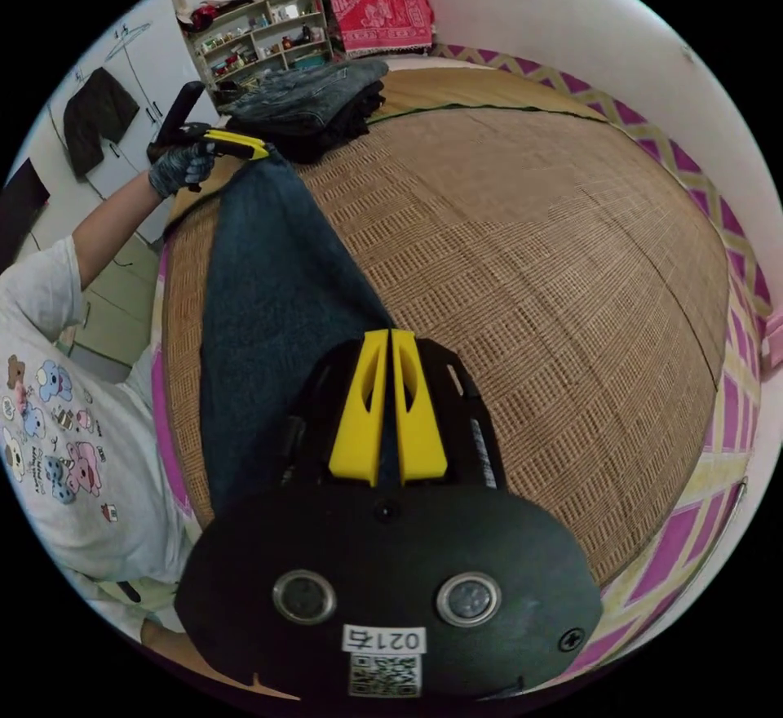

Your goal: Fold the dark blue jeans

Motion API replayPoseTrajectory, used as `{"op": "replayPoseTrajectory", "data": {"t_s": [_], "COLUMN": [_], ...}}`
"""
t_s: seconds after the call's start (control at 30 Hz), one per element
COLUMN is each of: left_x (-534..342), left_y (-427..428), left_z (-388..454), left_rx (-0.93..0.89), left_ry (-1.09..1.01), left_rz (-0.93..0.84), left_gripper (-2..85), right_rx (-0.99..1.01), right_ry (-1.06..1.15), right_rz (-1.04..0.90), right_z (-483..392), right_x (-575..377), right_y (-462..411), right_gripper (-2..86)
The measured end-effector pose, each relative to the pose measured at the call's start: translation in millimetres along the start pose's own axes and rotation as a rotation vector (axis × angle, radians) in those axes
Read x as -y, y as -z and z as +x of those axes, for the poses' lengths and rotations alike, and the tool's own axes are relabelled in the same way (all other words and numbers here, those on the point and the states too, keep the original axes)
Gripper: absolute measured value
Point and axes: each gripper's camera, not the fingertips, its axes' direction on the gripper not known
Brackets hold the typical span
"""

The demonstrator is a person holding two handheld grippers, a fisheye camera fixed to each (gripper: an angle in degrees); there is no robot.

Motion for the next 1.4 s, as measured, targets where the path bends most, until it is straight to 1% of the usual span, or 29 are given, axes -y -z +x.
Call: {"op": "replayPoseTrajectory", "data": {"t_s": [0.07,0.13,0.17,0.23,0.3,0.4,0.43,0.47,0.53,0.63,0.67,0.7,0.73,0.8,0.87,0.9,0.97,1.0,1.03,1.07,1.1,1.17,1.2,1.23,1.27,1.3,1.33,1.37,1.4], "left_x": [0.0,-4.3,-6.7,-12.3,-20.2,-40.1,-48.7,-55.4,-64.3,-80.1,-85.2,-87.6,-93.9,-100.4,-103.4,-103.9,-106.0,-106.7,-108.4,-110.1,-111.1,-117.2,-120.2,-129.0,-140.2,-146.3,-157.8,-166.6,-170.1], "left_y": [-21.0,-24.0,-20.9,-14.4,-2.6,35.9,51.2,60.6,65.6,56.7,46.2,39.9,38.7,40.7,43.3,44.1,46.5,47.1,48.4,49.7,50.4,58.7,63.9,77.2,90.2,95.6,103.2,107.5,108.1], "left_z": [-9.4,-15.6,-20.5,-27.6,-33.0,-39.9,-35.4,-25.5,-5.2,15.3,13.3,10.3,2.7,-11.7,-21.8,-22.2,-24.3,-25.4,-28.2,-31.8,-33.9,-42.2,-44.2,-48.8,-53.6,-55.9,-59.4,-60.9,-61.8], "left_rx": [0.013,-0.003,-0.024,-0.057,-0.070,-0.041,-0.087,-0.133,-0.136,-0.051,-0.007,0.007,-0.024,-0.087,-0.119,-0.114,-0.098,-0.098,-0.100,-0.107,-0.112,-0.118,-0.123,-0.143,-0.188,-0.216,-0.238,-0.225,-0.218], "left_ry": [0.014,0.036,0.058,0.091,0.111,0.165,0.142,0.096,0.024,-0.030,-0.011,0.002,0.013,0.064,0.114,0.111,0.101,0.102,0.107,0.120,0.129,0.189,0.211,0.270,0.333,0.367,0.439,0.491,0.516], "left_rz": [-0.094,-0.083,-0.069,-0.044,-0.004,0.108,0.148,0.145,0.092,0.015,-0.043,-0.084,-0.055,-0.034,-0.042,-0.044,-0.045,-0.044,-0.041,-0.038,-0.037,-0.006,0.021,0.097,0.171,0.199,0.229,0.235,0.226], "left_gripper": [0.3,0.3,0.2,-0.1,-0.5,-0.9,-0.9,-0.9,-1.0,-1.0,-1.0,-1.0,-0.9,-0.9,-0.9,-0.9,-0.9,-0.9,-0.9,-0.9,-0.9,-0.8,-0.8,-0.6,-0.4,0.0,0.6,4.8,6.8], "right_rx": [-0.006,-0.024,-0.052,-0.082,0.009,0.089,0.086,0.063,0.016,-0.009,-0.003,-0.014,-0.011,0.063,0.089,0.045,-0.038,-0.059,-0.029,-0.001,0.023,0.042,0.036,0.025,0.026,0.056,0.072,0.097,0.114], "right_ry": [0.001,-0.018,-0.066,-0.100,-0.030,0.122,0.149,0.184,0.185,0.116,0.102,0.071,0.044,-0.011,0.006,-0.029,-0.135,-0.181,-0.184,-0.210,-0.215,-0.188,-0.192,-0.207,-0.246,-0.291,-0.316,-0.361,-0.397], "right_rz": [-0.053,-0.034,-0.018,0.066,0.158,0.102,0.087,0.062,0.035,-0.035,-0.116,-0.132,-0.085,-0.110,-0.107,-0.031,0.046,0.005,-0.044,0.032,0.030,-0.061,-0.047,-0.015,0.076,0.156,0.189,0.237,0.260], "right_z": [-0.9,-2.1,-1.2,-8.3,-36.3,-93.0,-105.5,-127.8,-151.1,-164.8,-166.2,-167.0,-166.7,-164.1,-167.7,-166.5,-157.4,-152.6,-152.1,-155.8,-161.3,-170.5,-174.8,-176.2,-177.6,-176.7,-175.7,-173.5,-171.8], "right_x": [0.3,-4.0,-7.3,-17.4,-33.1,-52.7,-58.2,-70.5,-89.9,-114.2,-120.4,-128.0,-133.0,-147.0,-162.6,-177.4,-202.6,-217.2,-223.7,-240.5,-251.9,-264.0,-275.7,-283.5,-301.3,-320.0,-329.2,-346.6,-361.0], "right_y": [-17.0,-16.6,-7.3,17.3,48.3,58.3,58.2,57.3,55.2,34.9,15.1,3.8,8.2,14.1,26.9,42.1,56.7,51.4,43.9,50.3,54.7,58.2,67.0,74.0,90.7,105.5,111.6,120.8,126.5], "right_gripper": [0.7,1.8,2.2,2.7,2.9,2.2,1.8,0.9,-0.2,-0.4,-0.5,-0.5,-0.5,-0.6,-0.6,-0.6,-0.6,-0.6,-0.6,-0.7,-0.6,-0.6,-0.6,-0.6,-0.6,-0.6,-0.6,-0.6,-0.6]}}
